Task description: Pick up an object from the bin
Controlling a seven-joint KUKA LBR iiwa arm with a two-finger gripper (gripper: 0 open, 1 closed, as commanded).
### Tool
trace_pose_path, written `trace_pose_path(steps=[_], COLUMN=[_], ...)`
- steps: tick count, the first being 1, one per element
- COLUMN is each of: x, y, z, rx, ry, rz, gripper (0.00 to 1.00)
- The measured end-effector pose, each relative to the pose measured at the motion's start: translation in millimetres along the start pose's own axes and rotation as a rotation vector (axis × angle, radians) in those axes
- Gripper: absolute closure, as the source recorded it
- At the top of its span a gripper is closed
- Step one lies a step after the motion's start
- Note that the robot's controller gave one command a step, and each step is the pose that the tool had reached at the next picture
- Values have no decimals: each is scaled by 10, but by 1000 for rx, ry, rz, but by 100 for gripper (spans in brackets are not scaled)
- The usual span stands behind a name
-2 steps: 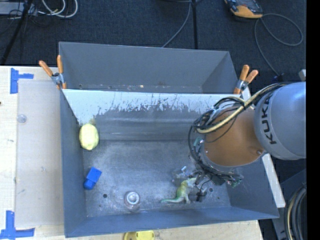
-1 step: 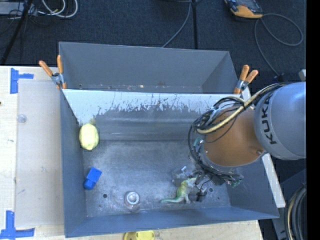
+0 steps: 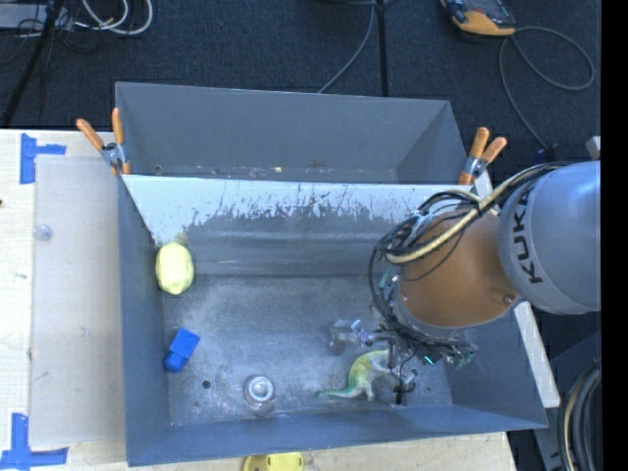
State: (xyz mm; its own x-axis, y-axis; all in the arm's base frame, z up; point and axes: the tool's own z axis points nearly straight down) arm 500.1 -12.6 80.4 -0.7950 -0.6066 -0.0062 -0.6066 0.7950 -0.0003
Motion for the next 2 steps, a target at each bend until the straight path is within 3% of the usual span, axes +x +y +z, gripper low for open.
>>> trace_pose_path(steps=[1,2], x=[-3,-4], y=[3,4], z=[-4,-4], rx=[0,0], ry=[0,-1], rz=[-3,-5], gripper=[100,100])
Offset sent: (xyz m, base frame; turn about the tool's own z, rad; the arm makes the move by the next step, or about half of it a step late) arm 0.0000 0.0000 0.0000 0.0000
